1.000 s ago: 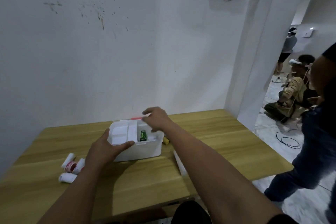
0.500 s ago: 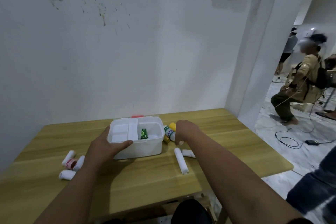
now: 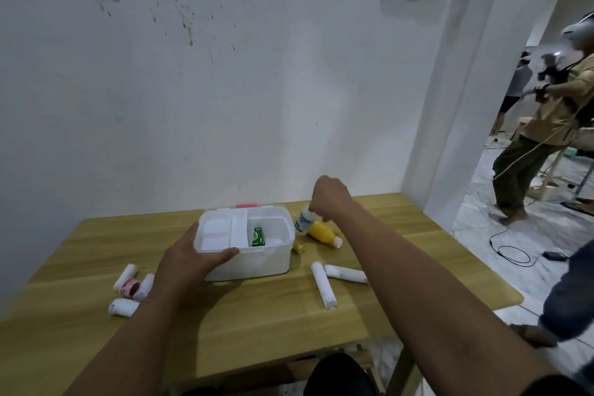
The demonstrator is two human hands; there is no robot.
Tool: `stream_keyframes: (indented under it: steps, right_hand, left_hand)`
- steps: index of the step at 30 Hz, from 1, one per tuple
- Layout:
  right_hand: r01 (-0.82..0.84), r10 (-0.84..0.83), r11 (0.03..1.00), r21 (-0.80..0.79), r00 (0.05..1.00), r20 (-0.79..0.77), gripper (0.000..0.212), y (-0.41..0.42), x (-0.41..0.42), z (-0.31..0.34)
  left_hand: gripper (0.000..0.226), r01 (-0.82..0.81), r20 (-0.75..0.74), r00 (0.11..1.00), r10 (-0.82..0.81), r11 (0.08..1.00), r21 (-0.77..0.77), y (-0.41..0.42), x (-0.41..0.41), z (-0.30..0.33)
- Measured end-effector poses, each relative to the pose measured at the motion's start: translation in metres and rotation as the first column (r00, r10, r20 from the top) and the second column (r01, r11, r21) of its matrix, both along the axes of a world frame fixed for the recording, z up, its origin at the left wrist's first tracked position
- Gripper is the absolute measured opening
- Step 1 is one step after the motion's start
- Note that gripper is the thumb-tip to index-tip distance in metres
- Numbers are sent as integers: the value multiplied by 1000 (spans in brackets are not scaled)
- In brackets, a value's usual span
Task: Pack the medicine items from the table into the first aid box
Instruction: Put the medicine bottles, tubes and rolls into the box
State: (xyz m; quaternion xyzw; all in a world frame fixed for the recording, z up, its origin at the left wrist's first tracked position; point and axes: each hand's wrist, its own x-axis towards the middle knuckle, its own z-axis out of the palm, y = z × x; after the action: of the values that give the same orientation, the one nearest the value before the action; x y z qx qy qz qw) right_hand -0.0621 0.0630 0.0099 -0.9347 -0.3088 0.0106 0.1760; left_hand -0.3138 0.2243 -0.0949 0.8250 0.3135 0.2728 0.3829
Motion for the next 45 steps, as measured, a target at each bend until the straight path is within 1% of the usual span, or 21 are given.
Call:
stream_keyframes:
  steps: [4,7,9,14,16,18,20,22,25,27,28,30,32,34,36,37,39,42,44,45]
  right_hand:
    - [-86,82,986,140,996,34,21,14,-5,35]
    - [-161,150,970,181,986,70,25,28,-17,52]
    - [-187,178,970,157,982,69,24,38,-25,54]
    - [-240,240,971,0,971,3,19,56,-38,25]
    - [-243,244,970,-26,970,5,20,59,-39,6]
    - [-237,238,971,-29,971,9,23,63,-38,-13]
    - [-221,221,975,-2,975,-2,29,66,-36,-26]
    - [-217,218,976,24,975,-47,34,66,-35,-29]
    - [-203,218,974,96,957,-189,40,59,-30,-19]
    - [-172,214,969,178,943,-253,35,50,-23,-11]
    - [-150,204,964,221,947,-248,30,45,-19,-9]
    - [-102,150,956,276,976,-160,25,37,-7,-10]
    - [-52,69,971,233,995,-66,25,27,5,-16]
    - [-17,20,995,99,999,-26,21,14,14,-28]
    - [4,-6,998,-69,1000,-29,8,2,20,-42]
    - [15,-21,989,-146,999,-42,7,-3,21,-49]
    - [27,-42,966,-255,998,-55,15,-11,21,-65]
    - [26,-27,954,-300,1000,0,13,-20,23,-85]
    - [29,-23,960,-279,999,25,20,-23,26,-91]
    - [32,-29,966,-257,999,13,25,-24,27,-90]
  left_hand:
    - [102,5,4,1000,-5,1000,0,1,-2,-1]
    - [101,2,-8,1000,-2,1000,10,1,-1,-2]
    - [100,-5,-3,1000,5,1000,20,0,0,-1]
    - [93,4,15,1000,-4,1000,24,-2,-1,-2]
    - [91,12,20,1000,-12,1000,17,-2,-1,-1]
    - [95,3,10,1000,-3,1000,17,-1,0,-1]
    - [98,-16,8,1000,16,1000,19,0,0,-1]
    - [102,-20,7,1000,20,1000,17,1,-1,-3]
    - [104,-16,-6,1000,17,1000,17,3,0,-4]
    - [105,-19,-8,1000,19,1000,19,3,0,-3]
    - [105,-18,-8,1000,18,1000,18,3,-1,-3]
    - [109,-9,-8,1000,9,1000,12,2,-2,-3]
    - [113,-3,-7,1000,4,1000,8,2,-2,-4]
    - [115,-1,-7,1000,1,1000,0,2,-2,-3]
    - [115,-1,-5,1000,1,1000,0,2,-2,-2]
    - [113,-6,-1,1000,6,1000,4,1,-2,-2]
    - [109,-16,4,1000,16,1000,8,0,-2,-1]
    - [102,-16,7,1000,16,1000,17,-1,-3,0]
    - [98,-21,11,1000,21,1000,14,-2,-3,1]
    - [97,-24,13,1000,24,1000,10,-3,-2,1]
